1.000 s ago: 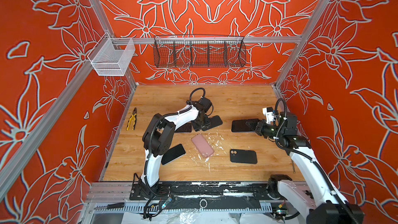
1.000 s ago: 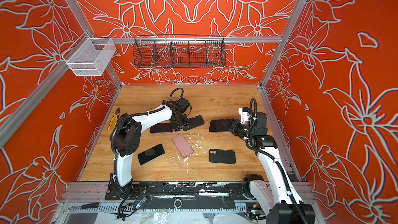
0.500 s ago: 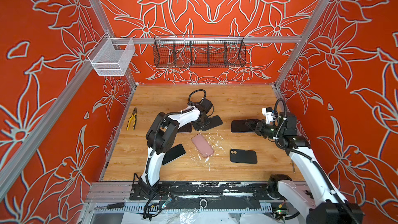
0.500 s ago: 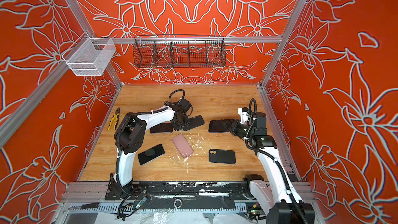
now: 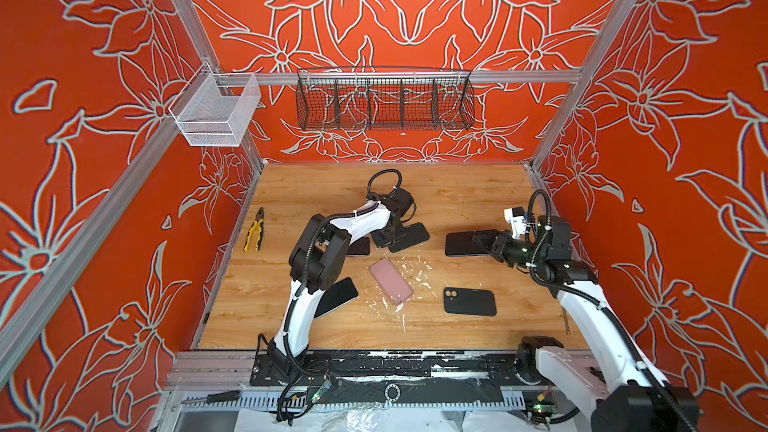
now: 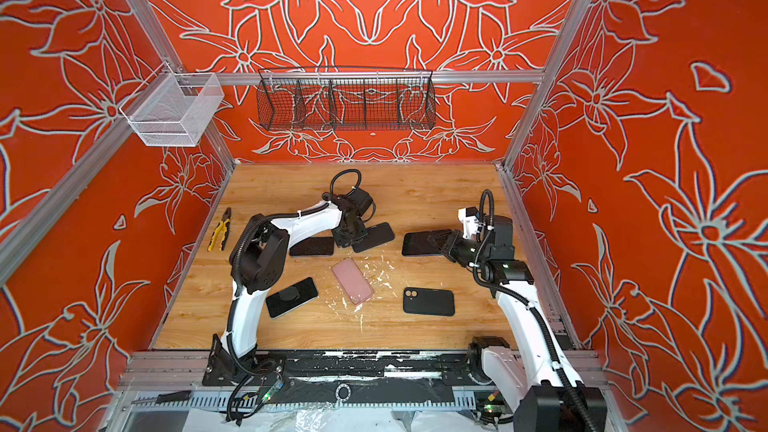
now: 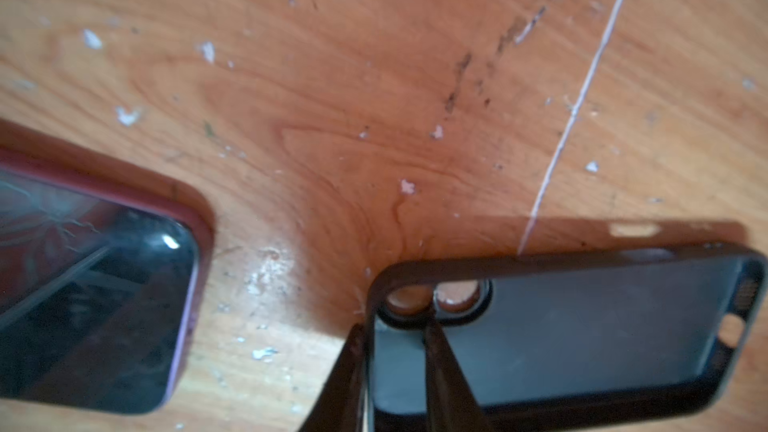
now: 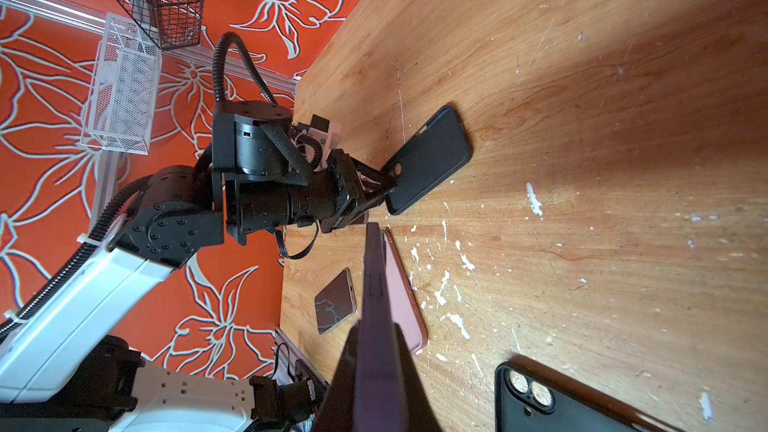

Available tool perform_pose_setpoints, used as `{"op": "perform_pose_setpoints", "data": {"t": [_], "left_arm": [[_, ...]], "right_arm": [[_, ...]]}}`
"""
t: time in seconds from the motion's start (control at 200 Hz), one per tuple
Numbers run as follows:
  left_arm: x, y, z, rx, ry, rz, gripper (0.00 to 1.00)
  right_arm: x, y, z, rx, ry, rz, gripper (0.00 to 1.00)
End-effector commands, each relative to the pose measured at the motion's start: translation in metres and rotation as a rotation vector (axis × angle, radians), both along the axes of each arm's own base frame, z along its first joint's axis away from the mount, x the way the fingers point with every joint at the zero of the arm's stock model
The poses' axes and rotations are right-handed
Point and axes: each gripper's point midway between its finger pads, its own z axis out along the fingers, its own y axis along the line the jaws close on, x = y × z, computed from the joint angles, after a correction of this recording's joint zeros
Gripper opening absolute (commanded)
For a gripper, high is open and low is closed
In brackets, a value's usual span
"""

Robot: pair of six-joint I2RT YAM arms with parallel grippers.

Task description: Put the phone into the phone case

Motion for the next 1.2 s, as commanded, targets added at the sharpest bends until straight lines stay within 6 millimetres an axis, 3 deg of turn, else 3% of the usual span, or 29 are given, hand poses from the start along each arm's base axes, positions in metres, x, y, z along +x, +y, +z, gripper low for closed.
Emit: {"op": "perform_pose_setpoints", "data": {"t": [0.0,0.39,0.54,0.595,0.671,0.861,1.196], "left_arm": [[-0.002,0.010,0.001,0.094,0.003,-0.070,0.17],[0.020,-0.001,0.034,0.151,-0.122,-0.369,0.00],[0.018,-0.006,0.041,0.118,-0.123,-0.384,0.07],[0.013,-0.003,0.040,0.111,-0.099,-0.345,0.20],[0.004,-0.002,0.033,0.086,-0.063,-0.293,0.24],[-0.009,-0.001,0.011,0.048,-0.006,-0.199,0.25],[-0.009,-0.004,-0.003,0.037,0.023,-0.168,0.24]], "right_arm": [[0.007,0.002,0.021,0.000,-0.078,0.018,0.00],[0.014,0.000,0.019,-0.014,-0.060,-0.013,0.00],[0.014,0.001,0.019,-0.021,-0.060,-0.016,0.00],[0.014,0.001,0.019,-0.024,-0.060,-0.018,0.00],[0.015,0.002,0.019,-0.027,-0.062,-0.020,0.00],[0.014,0.006,0.020,-0.028,-0.065,-0.006,0.00],[0.007,0.006,0.019,-0.036,-0.073,0.003,0.00]]}}
